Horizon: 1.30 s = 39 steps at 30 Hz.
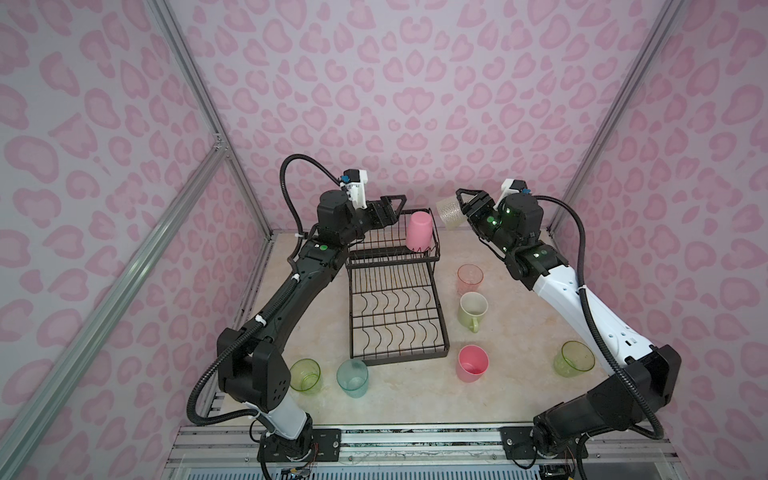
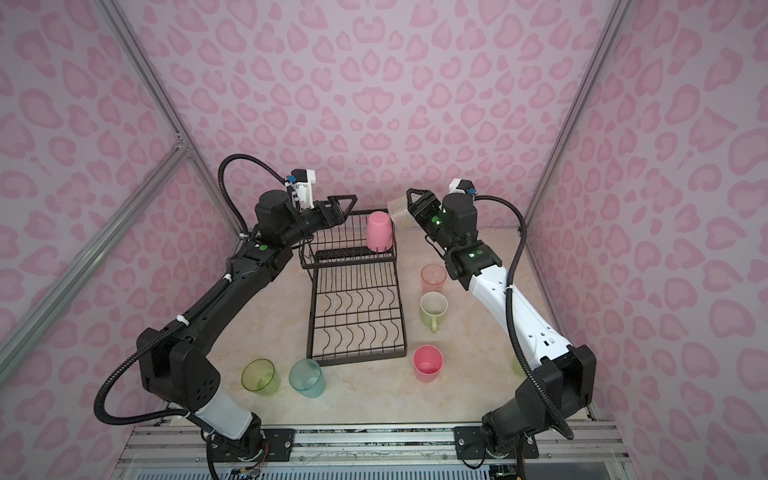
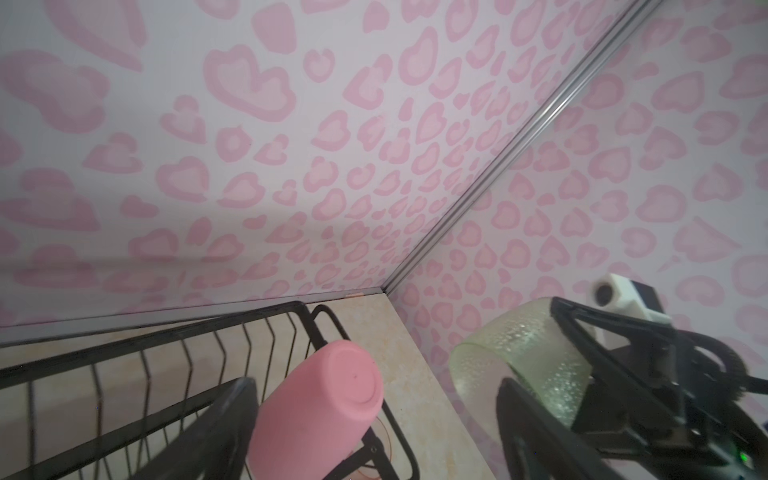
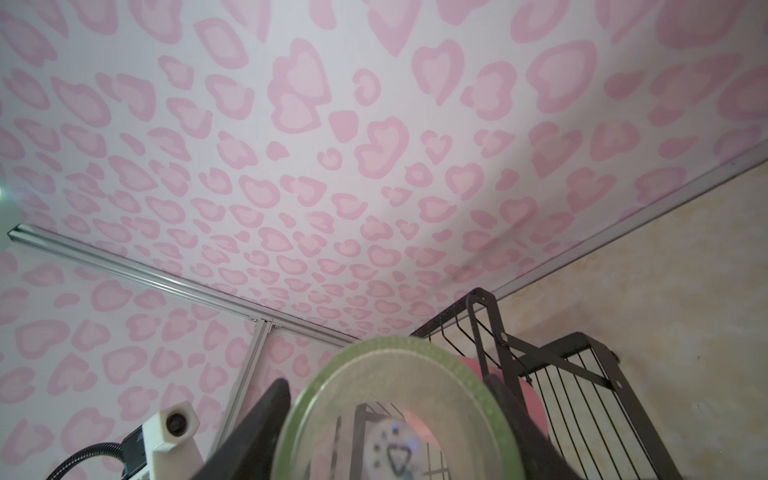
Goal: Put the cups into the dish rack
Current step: 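Grasp the light green cup's base with the right gripper, then open the left gripper, then lower the light green cup upside down beside the pink cup with the right gripper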
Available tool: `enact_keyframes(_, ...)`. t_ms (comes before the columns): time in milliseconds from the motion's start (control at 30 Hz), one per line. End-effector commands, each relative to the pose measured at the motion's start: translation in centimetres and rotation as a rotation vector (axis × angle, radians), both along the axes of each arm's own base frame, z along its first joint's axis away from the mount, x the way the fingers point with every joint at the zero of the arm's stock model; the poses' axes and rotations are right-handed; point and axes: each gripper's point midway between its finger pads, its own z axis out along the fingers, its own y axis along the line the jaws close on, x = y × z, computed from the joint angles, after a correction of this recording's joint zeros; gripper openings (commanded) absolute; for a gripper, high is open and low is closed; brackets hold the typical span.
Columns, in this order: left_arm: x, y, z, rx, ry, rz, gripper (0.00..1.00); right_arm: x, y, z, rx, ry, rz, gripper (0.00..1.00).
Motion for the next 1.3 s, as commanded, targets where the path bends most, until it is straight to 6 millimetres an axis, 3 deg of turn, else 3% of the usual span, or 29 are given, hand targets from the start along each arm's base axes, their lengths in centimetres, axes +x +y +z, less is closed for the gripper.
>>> enact_keyframes(0, -0.3, 2.6, -0.4, 0.023, 0.029, 0.079, 0.92, -0.1, 0.8, 0.7, -0.187, -0.076, -0.048, 0.57)
enact_keyframes(233, 0.0, 9.4, -3.2, 0.063, 0.156, 0.267, 0.93, -2.7, 7.8, 1.5, -0.566, -0.203, -0.081, 0.59)
enact_keyframes(467, -1.2, 15.4, -6.1, 0.080, 0.276, 0.412, 0.94, -3.7, 15.1, 0.0, -0.860, -0.252, -0.073, 0.59)
enact_keyframes(600, -2.4, 17.9, -7.6, 0.066, 0.317, 0.486, 0.94, -2.8, 17.3, -1.9, -0.947, -0.227, -0.073, 0.60)
enact_keyframes(833, -3.4, 17.8, -8.8, 0.043, 0.342, 0.468, 0.94, -1.1, 19.0, -4.5, -0.997, -0.197, -0.064, 0.61)
enact_keyframes(1267, -4.0, 17.1, -9.1, 0.020, 0.327, 0.429, 0.94, 2.9, 18.4, -8.6, -0.963, -0.121, -0.062, 0.60)
